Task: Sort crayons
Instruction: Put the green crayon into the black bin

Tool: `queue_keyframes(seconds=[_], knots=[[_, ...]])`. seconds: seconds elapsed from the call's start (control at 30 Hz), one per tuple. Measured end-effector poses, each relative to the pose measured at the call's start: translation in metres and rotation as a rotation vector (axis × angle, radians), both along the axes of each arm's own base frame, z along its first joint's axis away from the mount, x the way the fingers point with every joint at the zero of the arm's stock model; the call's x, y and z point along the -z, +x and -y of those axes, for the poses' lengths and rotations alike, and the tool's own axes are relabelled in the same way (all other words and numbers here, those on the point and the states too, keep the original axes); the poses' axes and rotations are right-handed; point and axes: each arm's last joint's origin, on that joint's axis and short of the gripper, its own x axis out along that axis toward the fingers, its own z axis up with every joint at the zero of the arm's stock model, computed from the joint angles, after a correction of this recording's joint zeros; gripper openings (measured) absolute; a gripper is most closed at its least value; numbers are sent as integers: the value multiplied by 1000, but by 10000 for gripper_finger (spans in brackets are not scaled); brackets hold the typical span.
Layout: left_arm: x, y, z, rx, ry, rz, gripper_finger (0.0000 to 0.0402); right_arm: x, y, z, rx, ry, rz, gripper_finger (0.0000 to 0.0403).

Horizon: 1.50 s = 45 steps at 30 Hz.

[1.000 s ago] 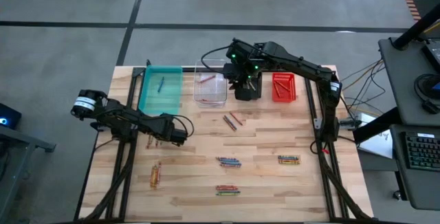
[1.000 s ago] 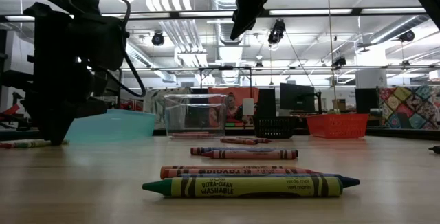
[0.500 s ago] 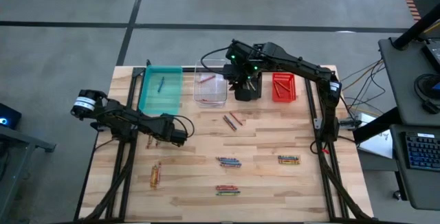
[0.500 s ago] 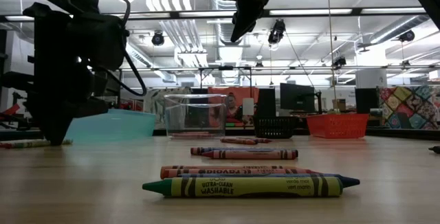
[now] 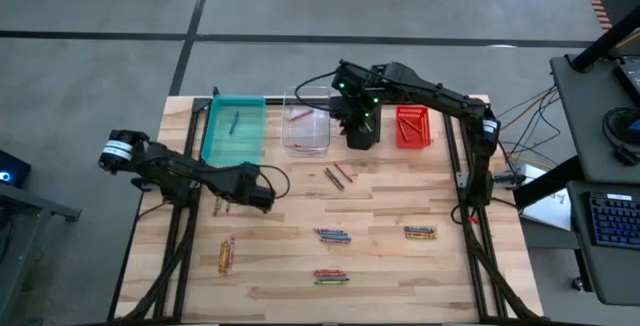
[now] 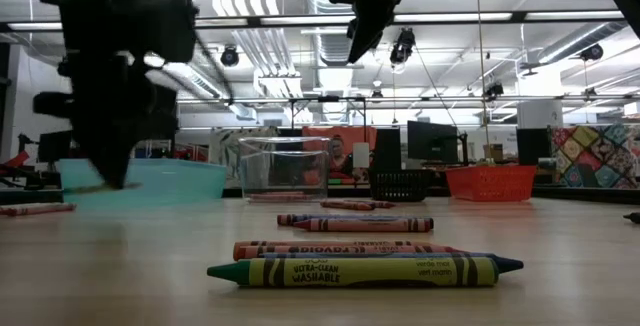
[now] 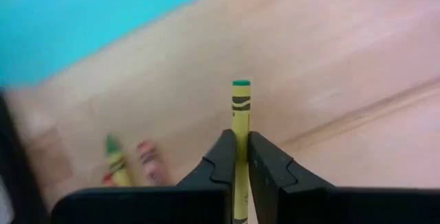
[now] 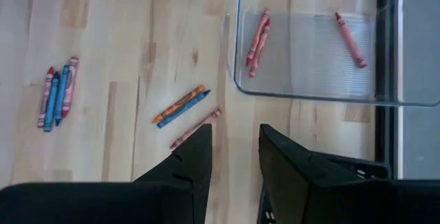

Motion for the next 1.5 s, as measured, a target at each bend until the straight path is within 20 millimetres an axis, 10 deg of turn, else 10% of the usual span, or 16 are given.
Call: queue_keyframes(seconds=[0.7, 1.07, 1.5], knots=[[-131, 50, -6, 637, 600, 817, 1, 81, 4, -23, -114, 78, 379, 109], [-130, 68, -13, 777, 741, 906, 1, 93, 21, -52, -187, 31, 665, 109], [-105, 30, -15, 873, 848, 1125, 1, 101, 7, -58, -125, 72, 933, 109]])
